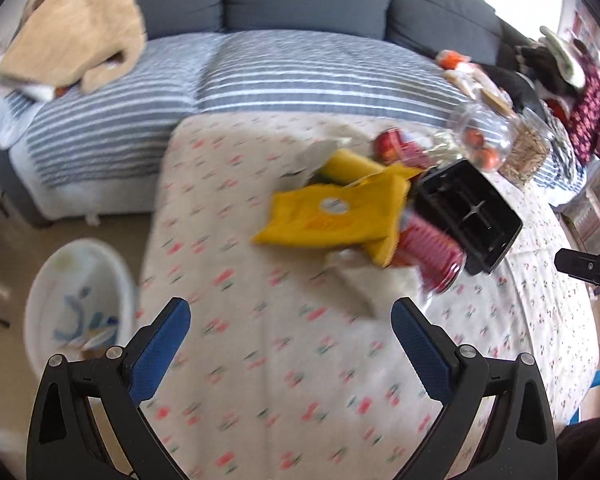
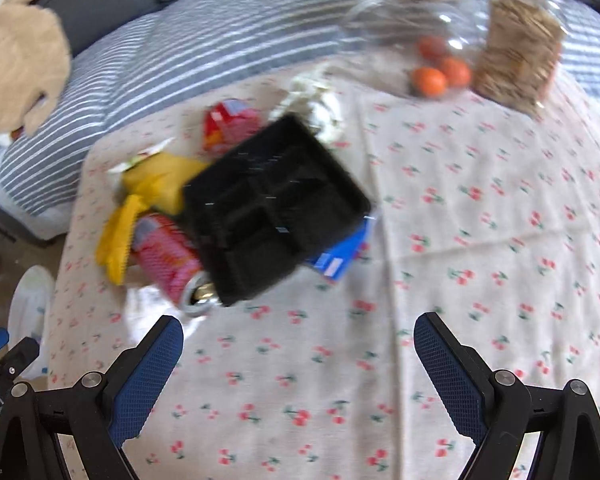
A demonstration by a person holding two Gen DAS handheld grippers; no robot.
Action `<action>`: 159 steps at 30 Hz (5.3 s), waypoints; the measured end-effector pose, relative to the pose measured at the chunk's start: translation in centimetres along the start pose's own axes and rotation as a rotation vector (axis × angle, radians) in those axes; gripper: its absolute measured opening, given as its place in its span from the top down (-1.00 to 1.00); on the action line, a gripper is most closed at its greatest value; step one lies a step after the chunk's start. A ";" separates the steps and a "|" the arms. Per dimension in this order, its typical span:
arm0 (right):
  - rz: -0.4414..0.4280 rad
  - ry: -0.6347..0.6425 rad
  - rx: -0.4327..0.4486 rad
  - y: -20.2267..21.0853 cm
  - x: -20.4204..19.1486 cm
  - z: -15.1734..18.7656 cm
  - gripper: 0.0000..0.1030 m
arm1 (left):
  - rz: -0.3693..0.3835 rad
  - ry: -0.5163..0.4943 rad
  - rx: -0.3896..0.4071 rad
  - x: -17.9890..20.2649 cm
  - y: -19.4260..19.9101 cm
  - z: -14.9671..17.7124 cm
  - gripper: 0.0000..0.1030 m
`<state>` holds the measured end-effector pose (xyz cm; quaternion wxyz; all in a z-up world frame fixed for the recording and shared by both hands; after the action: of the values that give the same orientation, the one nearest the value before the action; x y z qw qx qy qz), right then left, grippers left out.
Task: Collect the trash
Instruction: 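Grasp the yellow snack wrapper with the left tool while the right tool grasps the black tray, then carry the yellow wrapper to the white bin and release it with the left tool, then carry the black tray over the white bin and release it with the right tool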
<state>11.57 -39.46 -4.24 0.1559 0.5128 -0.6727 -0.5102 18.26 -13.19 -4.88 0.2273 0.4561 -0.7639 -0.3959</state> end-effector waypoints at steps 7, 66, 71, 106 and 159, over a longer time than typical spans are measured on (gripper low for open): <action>-0.008 -0.064 -0.013 0.0 2.0 -0.8 -0.87 | 0.045 -0.041 0.058 2.7 -2.4 -2.1 -0.53; -0.015 0.107 0.049 -5.8 -1.3 -4.6 -0.58 | 0.060 0.151 0.133 -8.4 4.5 1.0 0.75; 0.082 0.195 0.074 -7.3 -3.2 -4.6 -0.57 | 0.043 0.151 0.110 -9.2 4.1 1.7 0.75; -0.082 0.311 0.134 -2.8 -12.7 1.0 -0.13 | -0.116 0.299 0.050 -19.9 3.4 6.9 0.21; -0.182 0.521 -0.026 -8.7 -30.2 8.1 -0.70 | -0.261 0.412 -0.137 -25.7 8.0 12.6 -0.77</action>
<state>23.12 -9.14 -5.63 0.2839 0.6830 -0.5545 -0.3814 17.54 16.50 -5.37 0.3554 0.6054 -0.6078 -0.3713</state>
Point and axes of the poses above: each gripper's, at about its wrist camera, not at the fingertips, and y roughly against the way its jaws point, x to its right, z to its underside, the point moved 2 cm from there along -y, roughly the way its jaws point, and after that the axes turned 9 degrees about -y, right-handed, at the moved point
